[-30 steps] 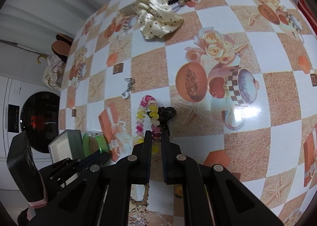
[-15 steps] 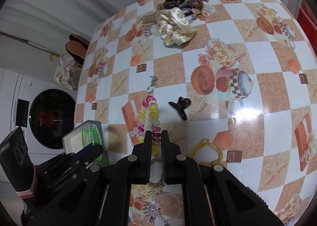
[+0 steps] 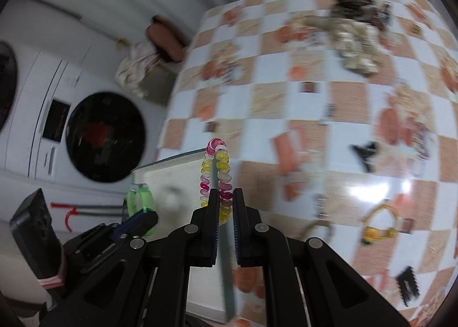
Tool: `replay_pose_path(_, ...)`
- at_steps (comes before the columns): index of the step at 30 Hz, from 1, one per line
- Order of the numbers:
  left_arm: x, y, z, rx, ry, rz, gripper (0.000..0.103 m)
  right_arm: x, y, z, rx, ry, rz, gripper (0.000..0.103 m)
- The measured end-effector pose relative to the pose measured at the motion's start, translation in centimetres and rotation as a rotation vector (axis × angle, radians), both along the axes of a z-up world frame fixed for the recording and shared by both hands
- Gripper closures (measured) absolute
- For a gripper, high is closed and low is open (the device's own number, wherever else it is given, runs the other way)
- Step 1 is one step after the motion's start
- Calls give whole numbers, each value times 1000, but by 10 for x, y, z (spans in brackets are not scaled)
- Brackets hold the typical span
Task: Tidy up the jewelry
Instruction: 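Carry both bracelets to the white tray and release them inside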
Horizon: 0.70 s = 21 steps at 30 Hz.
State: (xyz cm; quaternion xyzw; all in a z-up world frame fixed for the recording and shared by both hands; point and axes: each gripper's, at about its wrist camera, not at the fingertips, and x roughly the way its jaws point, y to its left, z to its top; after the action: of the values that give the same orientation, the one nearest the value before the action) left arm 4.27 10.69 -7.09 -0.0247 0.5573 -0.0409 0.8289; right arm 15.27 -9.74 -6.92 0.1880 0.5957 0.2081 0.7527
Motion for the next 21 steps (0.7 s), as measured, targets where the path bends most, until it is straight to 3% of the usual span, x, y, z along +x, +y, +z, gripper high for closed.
replay_pose_path(9,-2,45,-43,100,28,92,92,12,96,-31,5,44,143,94)
replay_pose_path(21,7,37,-81,176,64,74,92,31,121,-91,-86,132,157,94)
